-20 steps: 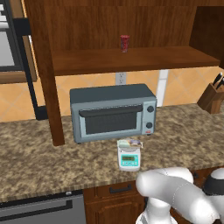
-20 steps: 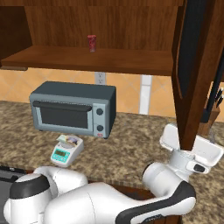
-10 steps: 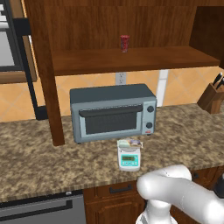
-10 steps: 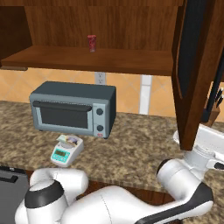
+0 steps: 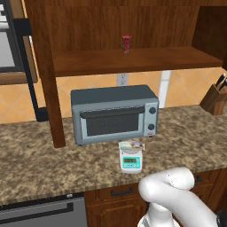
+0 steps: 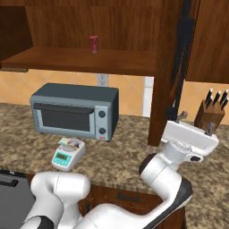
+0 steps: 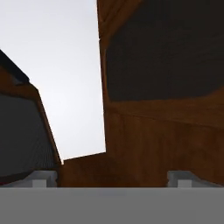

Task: Pick the bar and place it on the digital scale for weighing, and close the cabinet.

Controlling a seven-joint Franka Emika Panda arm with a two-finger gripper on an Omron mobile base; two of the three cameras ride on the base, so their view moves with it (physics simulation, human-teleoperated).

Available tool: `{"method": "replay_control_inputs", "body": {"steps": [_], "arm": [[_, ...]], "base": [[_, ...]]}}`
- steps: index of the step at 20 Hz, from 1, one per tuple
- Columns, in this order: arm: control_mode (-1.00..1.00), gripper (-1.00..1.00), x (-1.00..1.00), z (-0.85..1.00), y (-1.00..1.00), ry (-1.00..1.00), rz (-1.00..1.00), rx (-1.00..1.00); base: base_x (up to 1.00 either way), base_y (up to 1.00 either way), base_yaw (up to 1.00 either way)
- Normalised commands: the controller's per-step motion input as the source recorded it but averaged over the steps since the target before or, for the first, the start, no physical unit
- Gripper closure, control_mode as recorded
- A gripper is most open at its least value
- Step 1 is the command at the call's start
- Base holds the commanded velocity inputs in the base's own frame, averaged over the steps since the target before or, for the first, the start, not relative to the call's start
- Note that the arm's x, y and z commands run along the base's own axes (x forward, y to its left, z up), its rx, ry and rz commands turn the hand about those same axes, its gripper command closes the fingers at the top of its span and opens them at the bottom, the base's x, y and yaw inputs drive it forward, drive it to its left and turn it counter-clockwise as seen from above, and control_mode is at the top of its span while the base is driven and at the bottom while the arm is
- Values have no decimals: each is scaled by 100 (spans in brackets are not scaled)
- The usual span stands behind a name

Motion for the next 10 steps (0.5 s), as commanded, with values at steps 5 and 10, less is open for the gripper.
{"method": "replay_control_inputs", "body": {"steps": [5, 10], "arm": [[-100, -100, -1, 70, 87, 3, 2, -11], [-100, -100, -1, 99, 62, 4, 0, -18]], "base": [[0, 0, 0], [0, 0, 0]]}}
